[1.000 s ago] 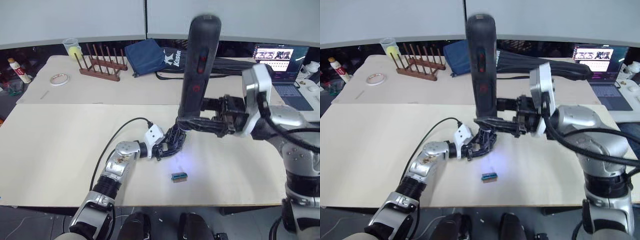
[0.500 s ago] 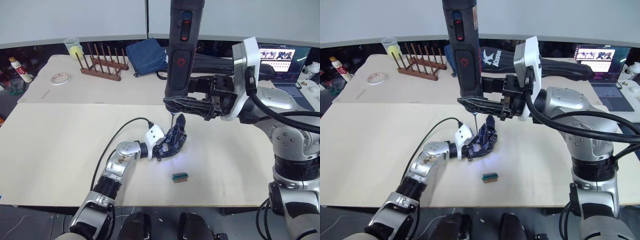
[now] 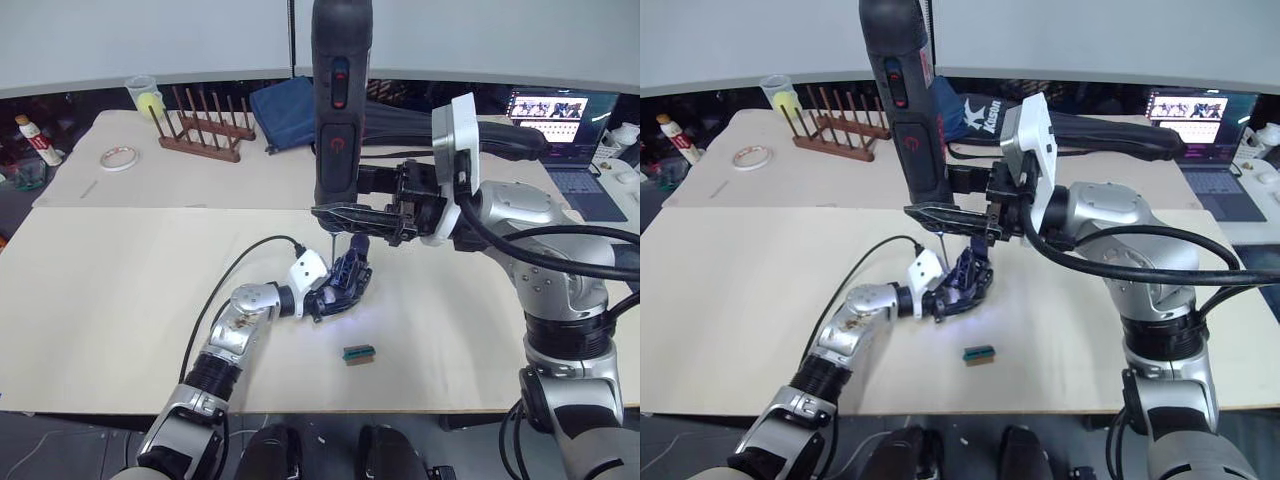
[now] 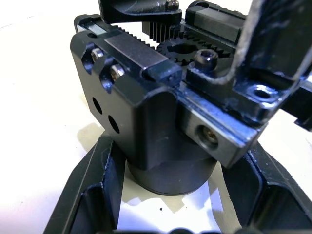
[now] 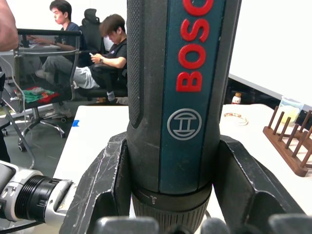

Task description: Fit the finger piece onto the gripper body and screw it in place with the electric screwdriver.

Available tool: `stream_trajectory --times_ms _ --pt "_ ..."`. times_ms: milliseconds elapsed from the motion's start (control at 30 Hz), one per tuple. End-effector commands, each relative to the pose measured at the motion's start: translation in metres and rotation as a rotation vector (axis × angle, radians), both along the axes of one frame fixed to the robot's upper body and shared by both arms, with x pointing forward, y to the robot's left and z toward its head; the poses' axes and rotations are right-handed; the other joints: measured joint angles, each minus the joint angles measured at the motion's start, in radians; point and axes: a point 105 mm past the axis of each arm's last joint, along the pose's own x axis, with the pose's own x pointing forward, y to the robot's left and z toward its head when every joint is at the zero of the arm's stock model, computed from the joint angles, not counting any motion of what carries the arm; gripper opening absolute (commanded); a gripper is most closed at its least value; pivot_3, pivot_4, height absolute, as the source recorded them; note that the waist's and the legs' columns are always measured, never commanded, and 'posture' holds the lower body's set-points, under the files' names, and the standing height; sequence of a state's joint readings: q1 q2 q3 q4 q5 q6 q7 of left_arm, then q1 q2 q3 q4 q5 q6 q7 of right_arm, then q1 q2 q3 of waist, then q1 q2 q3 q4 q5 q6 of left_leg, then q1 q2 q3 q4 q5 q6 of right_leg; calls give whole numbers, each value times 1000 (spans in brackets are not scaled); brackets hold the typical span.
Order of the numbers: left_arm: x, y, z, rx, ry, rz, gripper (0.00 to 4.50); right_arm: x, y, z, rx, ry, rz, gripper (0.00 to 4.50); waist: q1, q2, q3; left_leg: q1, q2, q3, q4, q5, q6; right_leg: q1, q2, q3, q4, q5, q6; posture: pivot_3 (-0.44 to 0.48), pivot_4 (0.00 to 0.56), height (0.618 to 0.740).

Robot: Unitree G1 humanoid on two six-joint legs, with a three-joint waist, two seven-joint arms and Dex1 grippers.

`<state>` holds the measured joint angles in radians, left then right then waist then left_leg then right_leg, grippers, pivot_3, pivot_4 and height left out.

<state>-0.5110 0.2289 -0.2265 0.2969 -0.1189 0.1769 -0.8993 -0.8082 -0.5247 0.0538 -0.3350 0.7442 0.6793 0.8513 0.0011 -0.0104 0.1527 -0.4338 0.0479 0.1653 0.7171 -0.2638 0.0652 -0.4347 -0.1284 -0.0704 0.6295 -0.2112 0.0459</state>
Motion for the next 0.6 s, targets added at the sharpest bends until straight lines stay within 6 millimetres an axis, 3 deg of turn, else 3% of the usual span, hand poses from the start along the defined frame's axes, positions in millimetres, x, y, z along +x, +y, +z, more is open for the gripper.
stream_trajectory --times_ms 33,600 --pt "-1 -1 11 -23 -41 -13 2301 -6 -1 13 34 -85 11 1957 -2 0 0 0 0 0 0 0 0 0 0 0 0 0 0 0 150 740" --pt "-2 -1 14 -28 -46 -13 2301 -3 -2 2 15 -90 7 1957 -7 0 0 0 0 0 -1 0 0 0 0 0 0 0 0 0 150 740"
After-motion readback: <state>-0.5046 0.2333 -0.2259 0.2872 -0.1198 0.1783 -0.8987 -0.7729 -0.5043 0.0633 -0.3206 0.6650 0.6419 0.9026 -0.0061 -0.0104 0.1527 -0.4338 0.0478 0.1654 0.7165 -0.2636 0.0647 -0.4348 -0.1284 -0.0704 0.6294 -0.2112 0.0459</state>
